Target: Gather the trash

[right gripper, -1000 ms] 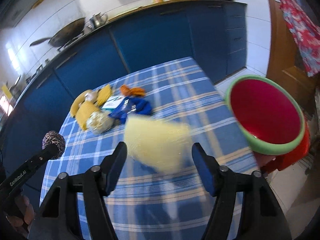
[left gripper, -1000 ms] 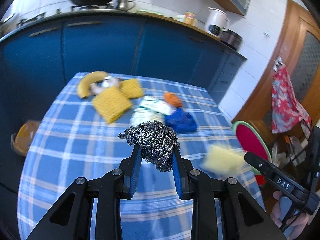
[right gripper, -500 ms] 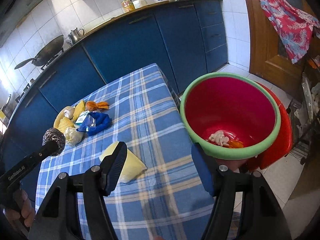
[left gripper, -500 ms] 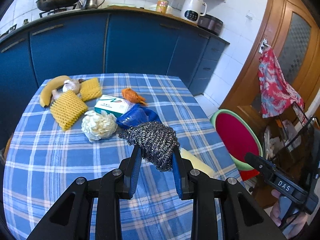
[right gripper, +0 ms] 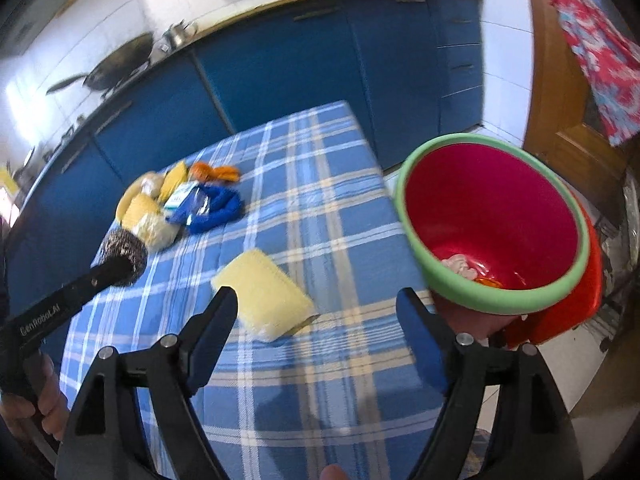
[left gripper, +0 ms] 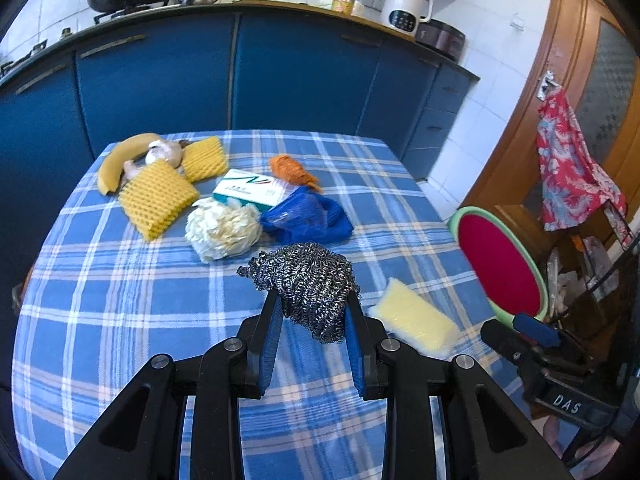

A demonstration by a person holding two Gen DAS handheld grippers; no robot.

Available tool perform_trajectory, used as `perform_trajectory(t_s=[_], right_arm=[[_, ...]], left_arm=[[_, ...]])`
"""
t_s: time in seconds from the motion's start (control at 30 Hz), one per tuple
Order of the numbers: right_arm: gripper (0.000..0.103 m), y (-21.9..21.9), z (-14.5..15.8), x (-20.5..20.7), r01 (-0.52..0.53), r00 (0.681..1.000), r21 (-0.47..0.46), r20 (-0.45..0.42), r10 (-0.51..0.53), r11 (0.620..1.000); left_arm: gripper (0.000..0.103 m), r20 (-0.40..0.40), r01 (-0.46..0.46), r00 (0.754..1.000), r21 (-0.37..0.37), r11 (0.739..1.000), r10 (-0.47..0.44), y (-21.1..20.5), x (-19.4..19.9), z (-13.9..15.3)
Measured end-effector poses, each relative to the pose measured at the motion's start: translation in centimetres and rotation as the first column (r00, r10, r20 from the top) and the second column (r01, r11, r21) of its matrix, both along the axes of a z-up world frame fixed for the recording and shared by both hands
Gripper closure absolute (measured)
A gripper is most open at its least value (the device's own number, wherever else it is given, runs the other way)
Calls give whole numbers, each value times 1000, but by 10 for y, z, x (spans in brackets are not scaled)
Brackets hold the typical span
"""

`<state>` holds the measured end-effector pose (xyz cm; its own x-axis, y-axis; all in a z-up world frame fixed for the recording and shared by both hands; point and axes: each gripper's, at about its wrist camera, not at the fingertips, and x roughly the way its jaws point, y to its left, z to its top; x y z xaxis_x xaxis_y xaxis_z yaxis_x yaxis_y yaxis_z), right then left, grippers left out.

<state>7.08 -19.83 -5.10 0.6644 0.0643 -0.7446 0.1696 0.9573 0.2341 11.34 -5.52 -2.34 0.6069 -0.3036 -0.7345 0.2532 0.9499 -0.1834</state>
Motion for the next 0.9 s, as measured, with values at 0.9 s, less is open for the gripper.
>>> perform_trajectory(t_s=[0.9], right_arm=[[31, 43, -44, 48, -125, 987, -79, -109, 116, 989]], left_arm=[[72, -79, -86, 993, -2, 996, 86, 32, 11, -28]])
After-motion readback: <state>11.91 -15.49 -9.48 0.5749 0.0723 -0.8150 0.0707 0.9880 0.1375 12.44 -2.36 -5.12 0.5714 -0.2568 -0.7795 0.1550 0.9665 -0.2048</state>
